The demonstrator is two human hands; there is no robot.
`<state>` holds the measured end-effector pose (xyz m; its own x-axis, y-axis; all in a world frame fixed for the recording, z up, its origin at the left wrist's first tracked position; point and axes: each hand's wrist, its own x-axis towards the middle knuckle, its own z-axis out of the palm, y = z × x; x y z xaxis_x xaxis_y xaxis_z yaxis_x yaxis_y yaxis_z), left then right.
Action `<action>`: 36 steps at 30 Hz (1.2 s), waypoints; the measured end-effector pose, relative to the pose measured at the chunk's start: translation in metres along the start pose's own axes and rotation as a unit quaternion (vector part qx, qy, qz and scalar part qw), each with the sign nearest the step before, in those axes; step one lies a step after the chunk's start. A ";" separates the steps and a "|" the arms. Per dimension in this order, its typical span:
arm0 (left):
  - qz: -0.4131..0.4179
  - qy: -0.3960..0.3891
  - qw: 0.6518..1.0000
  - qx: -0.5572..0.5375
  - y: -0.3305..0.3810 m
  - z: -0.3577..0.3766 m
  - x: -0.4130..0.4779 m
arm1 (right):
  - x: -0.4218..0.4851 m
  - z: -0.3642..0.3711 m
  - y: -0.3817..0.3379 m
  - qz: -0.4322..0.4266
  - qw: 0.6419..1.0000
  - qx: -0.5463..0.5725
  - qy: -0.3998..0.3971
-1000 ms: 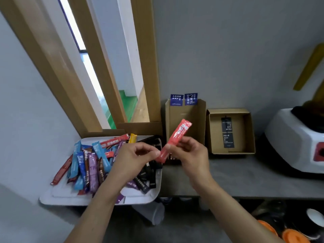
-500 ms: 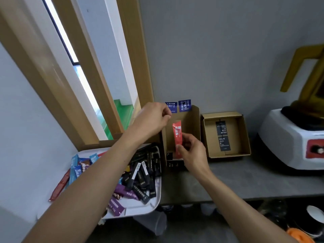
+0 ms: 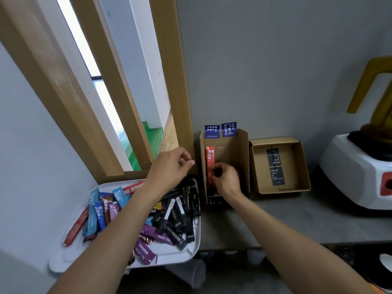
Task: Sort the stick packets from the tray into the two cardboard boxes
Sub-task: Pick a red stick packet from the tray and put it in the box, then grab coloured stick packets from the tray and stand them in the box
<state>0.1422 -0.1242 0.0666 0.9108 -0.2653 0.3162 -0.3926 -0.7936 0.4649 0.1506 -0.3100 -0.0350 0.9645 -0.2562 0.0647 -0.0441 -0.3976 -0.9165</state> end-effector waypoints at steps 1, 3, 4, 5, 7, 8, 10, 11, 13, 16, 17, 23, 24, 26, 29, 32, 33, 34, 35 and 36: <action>-0.005 -0.008 1.000 0.004 -0.004 0.002 -0.001 | 0.002 0.001 0.003 -0.007 1.000 -0.005 0.004; -0.013 -0.019 1.000 0.015 -0.009 0.005 -0.003 | 0.006 0.004 0.006 -0.020 1.000 -0.021 0.011; -0.017 -0.022 0.999 0.019 -0.013 0.006 -0.005 | 0.007 0.006 0.007 -0.029 0.999 -0.040 0.016; -0.022 -0.024 0.999 0.022 -0.016 0.006 -0.006 | 0.009 0.007 0.008 -0.041 0.997 -0.064 0.019; -0.033 -0.029 0.999 0.031 -0.025 0.003 -0.010 | 0.010 0.008 0.008 -0.053 0.992 -0.111 0.009; -0.038 -0.029 0.998 0.036 -0.030 0.001 -0.012 | 0.010 0.007 0.008 -0.051 0.990 -0.128 0.001; -0.051 -0.024 0.997 0.048 -0.041 -0.008 -0.016 | 0.010 0.004 0.008 -0.043 0.990 -0.136 -0.005; -0.062 -0.022 0.996 0.053 -0.048 -0.013 -0.018 | 0.008 0.002 0.007 -0.041 0.991 -0.129 -0.004; -0.092 -0.021 0.993 0.069 -0.063 -0.027 -0.022 | -0.002 -0.005 -0.002 -0.058 0.993 -0.100 0.027; -0.141 -0.023 0.984 0.107 -0.089 -0.052 -0.031 | -0.040 -0.016 -0.031 -0.164 0.978 0.015 0.127; -0.155 -0.020 0.980 0.122 -0.097 -0.060 -0.035 | -0.053 -0.015 -0.043 -0.212 0.966 0.042 0.145; -0.237 -0.008 0.952 0.195 -0.129 -0.080 -0.065 | -0.073 0.051 -0.088 -0.209 0.965 -0.066 -0.146; -0.247 0.002 0.946 0.212 -0.132 -0.081 -0.071 | -0.071 0.066 -0.093 -0.191 0.960 -0.102 -0.180; -0.284 0.013 0.932 0.226 -0.136 -0.081 -0.086 | -0.066 0.090 -0.101 -0.169 0.949 -0.151 -0.218; -0.352 -0.001 0.915 0.199 -0.143 -0.079 -0.107 | -0.068 0.113 -0.113 -0.158 0.938 -0.189 -0.244; -0.386 -0.014 0.903 0.188 -0.150 -0.071 -0.119 | -0.086 0.121 -0.117 -0.135 0.919 -0.226 -0.295; -0.394 -0.015 0.900 0.186 -0.153 -0.067 -0.120 | -0.093 0.123 -0.116 -0.131 0.909 -0.250 -0.306; -0.404 -0.016 0.897 0.179 -0.155 -0.063 -0.120 | -0.099 0.126 -0.115 -0.135 0.901 -0.273 -0.309; -0.413 -0.018 0.895 0.166 -0.157 -0.057 -0.119 | -0.104 0.129 -0.113 -0.141 0.896 -0.288 -0.308; -0.420 -0.020 0.895 0.151 -0.159 -0.052 -0.120 | -0.108 0.133 -0.109 -0.144 0.896 -0.290 -0.305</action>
<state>0.0892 0.0623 -0.0026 0.8744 0.4798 -0.0725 0.4796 -0.8320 0.2789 0.0858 -0.1220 0.0059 0.9128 0.3889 -0.1245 0.2717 -0.8061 -0.5258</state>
